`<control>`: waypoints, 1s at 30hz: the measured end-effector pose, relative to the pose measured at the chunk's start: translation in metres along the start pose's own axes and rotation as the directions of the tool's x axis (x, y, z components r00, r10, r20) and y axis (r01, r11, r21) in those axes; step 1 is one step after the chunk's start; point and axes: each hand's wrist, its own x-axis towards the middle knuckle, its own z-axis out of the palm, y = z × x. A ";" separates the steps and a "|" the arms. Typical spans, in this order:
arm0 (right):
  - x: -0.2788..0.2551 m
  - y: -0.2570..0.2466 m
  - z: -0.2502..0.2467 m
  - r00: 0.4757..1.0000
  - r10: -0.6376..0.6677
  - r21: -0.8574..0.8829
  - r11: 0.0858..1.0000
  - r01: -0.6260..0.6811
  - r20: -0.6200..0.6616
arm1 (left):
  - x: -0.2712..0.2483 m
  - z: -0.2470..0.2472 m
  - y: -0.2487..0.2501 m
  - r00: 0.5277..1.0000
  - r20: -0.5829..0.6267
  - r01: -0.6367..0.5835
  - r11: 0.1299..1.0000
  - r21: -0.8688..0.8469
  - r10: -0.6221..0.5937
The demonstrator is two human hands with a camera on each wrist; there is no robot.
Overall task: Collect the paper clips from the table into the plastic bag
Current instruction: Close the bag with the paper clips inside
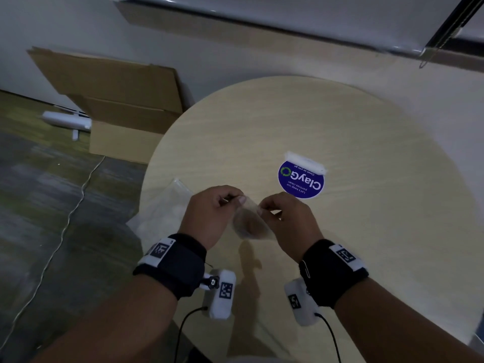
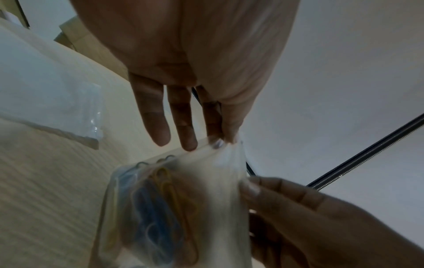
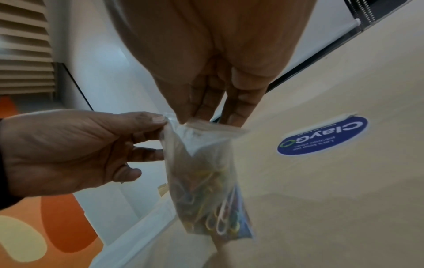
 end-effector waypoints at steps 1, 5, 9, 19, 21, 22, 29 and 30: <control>-0.003 0.004 -0.001 1.000 0.008 -0.020 1.000 -0.008 0.006 | 0.000 -0.001 0.000 1.000 0.001 0.003 1.000 0.003 -0.003; -0.017 0.022 -0.005 0.998 0.054 -0.130 0.990 -0.048 0.044 | -0.001 -0.004 -0.001 0.999 -0.003 0.039 0.999 -0.014 -0.039; -0.027 0.037 -0.010 0.990 0.126 -0.168 0.979 -0.116 0.055 | -0.004 -0.003 -0.002 0.999 0.004 0.049 0.998 -0.030 -0.049; -0.027 0.037 -0.003 0.975 0.082 0.051 0.994 -0.095 0.206 | -0.008 0.005 0.003 0.989 0.089 0.136 0.961 -0.240 -0.118; -0.030 0.039 -0.006 0.988 0.075 0.035 0.996 -0.080 0.133 | -0.009 0.008 0.003 0.987 0.118 0.140 0.950 -0.279 -0.111; -0.033 0.039 -0.010 0.990 0.083 0.037 0.996 -0.087 0.111 | -0.009 0.008 0.002 0.988 0.130 0.117 0.962 -0.248 -0.087; -0.049 0.095 -0.061 0.944 0.276 0.072 0.953 -0.293 0.183 | -0.011 -0.002 -0.019 0.977 0.214 0.008 1.000 -0.007 -0.006; -0.047 0.106 -0.065 0.920 0.336 0.066 0.933 -0.354 0.200 | -0.011 -0.003 -0.022 0.979 0.206 0.013 1.000 0.019 -0.017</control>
